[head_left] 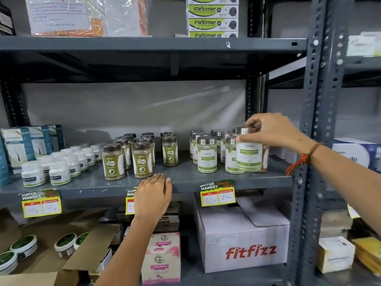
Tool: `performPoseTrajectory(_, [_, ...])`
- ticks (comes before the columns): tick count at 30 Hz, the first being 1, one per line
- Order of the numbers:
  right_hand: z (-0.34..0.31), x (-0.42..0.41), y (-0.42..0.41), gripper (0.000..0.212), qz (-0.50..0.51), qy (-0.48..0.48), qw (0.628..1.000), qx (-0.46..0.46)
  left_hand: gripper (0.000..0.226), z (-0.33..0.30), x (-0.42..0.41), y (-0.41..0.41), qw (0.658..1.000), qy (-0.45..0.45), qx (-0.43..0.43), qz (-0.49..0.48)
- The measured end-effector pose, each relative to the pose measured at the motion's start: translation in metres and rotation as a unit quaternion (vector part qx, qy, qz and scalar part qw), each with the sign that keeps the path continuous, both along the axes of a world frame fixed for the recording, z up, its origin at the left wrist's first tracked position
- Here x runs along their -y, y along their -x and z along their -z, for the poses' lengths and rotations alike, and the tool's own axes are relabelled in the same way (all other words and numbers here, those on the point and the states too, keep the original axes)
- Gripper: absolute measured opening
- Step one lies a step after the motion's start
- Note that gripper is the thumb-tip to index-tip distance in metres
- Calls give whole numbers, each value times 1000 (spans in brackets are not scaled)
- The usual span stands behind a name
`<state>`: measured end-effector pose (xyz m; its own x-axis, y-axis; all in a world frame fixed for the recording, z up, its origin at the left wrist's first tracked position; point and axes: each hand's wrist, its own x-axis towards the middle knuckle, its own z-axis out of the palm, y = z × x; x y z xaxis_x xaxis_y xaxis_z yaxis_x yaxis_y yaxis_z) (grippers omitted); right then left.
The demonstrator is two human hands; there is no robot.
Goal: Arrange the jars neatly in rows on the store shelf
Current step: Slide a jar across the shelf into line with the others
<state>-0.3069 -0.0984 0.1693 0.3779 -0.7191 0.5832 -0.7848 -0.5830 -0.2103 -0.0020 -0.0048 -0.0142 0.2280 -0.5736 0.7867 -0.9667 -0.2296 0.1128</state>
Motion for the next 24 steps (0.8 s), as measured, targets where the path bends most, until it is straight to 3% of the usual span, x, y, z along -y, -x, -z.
performPoseTrajectory(14, [5,50,50,75,184,-4,975,-124,43,3,5,-4,1000,-12,-20,-4])
performPoseTrajectory(24, [9,55,48,65,212,5,959,-185,40,2,2,0,1000,-1,-17,-10])
